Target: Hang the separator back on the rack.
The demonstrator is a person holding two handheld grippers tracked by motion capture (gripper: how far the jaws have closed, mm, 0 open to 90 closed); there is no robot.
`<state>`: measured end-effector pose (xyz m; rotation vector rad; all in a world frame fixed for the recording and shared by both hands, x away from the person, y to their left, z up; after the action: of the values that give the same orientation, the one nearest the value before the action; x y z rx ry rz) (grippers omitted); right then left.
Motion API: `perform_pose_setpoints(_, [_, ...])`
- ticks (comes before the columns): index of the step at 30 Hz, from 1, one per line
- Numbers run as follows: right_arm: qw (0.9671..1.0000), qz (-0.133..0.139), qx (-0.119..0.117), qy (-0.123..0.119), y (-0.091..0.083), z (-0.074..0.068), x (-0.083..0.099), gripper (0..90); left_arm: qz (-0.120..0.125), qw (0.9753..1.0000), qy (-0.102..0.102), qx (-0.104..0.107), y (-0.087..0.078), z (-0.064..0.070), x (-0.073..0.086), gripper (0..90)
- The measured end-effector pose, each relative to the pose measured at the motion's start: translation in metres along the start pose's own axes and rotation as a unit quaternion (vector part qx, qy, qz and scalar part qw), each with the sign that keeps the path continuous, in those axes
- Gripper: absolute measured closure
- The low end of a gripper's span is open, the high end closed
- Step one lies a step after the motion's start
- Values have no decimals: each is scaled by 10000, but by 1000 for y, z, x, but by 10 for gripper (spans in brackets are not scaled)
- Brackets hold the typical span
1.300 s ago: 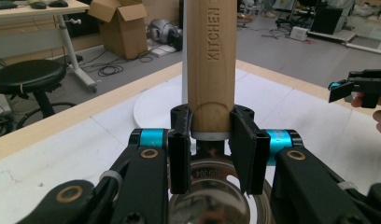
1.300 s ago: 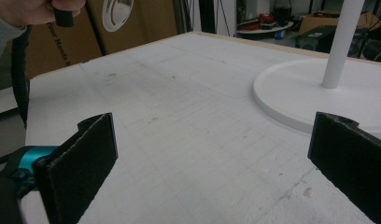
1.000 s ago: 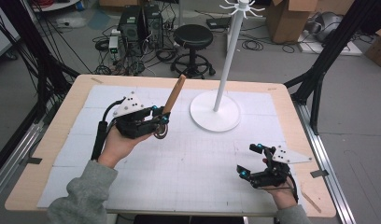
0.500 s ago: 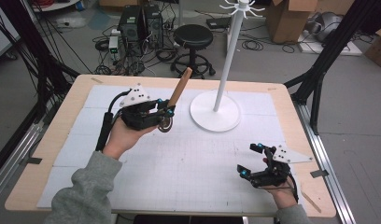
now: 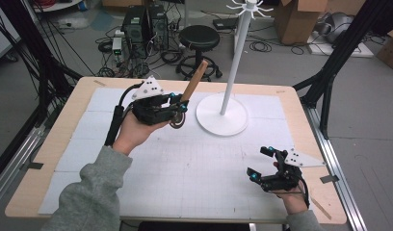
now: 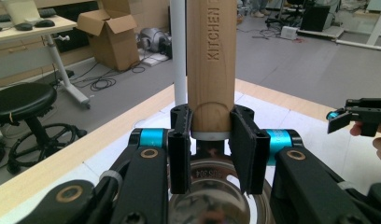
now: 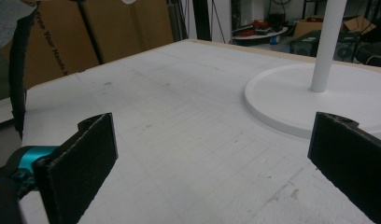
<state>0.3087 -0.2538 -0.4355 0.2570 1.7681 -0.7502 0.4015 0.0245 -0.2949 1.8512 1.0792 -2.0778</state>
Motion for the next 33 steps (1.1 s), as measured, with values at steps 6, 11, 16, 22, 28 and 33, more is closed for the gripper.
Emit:
perform_pose_setpoints(6, [10000,18,-22,-35,0,-1,-1,6,78,10000,11,-46,-2,-3,-9,695])
perform_pose_setpoints(11, [10000,11,12,-92,0,-1,-2,6,37,9999,32,-89,-1,-8,-9,695])
perform_pose_setpoints(16, [10000,42,-5,-87,-1,-2,-3,6,75,9999,65,-79,0,-7,-18,695])
perform_pose_setpoints(22, [10000,33,-9,-60,-2,-1,-2,6,69,9997,200,-94,5,-1,-31,695])
perform_pose_setpoints(28, [9999,94,26,-75,-4,0,-5,6,22,9997,212,-151,12,-2,-41,695])
perform_pose_setpoints(33, [9999,145,49,-69,-6,0,-7,6,27,9996,253,-118,21,0,-49,695])
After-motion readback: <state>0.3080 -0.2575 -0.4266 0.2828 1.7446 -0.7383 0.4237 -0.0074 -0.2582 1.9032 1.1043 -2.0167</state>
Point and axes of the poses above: each handheld gripper's, and its own axes: y roughly forward along the jaws, x roughly out of its underside, z roughly to its right, the point moved 8 cm from there along y, roughly forward along the jaws, and after that the axes turned 9 degrees about -z, right-handed, at the moved point
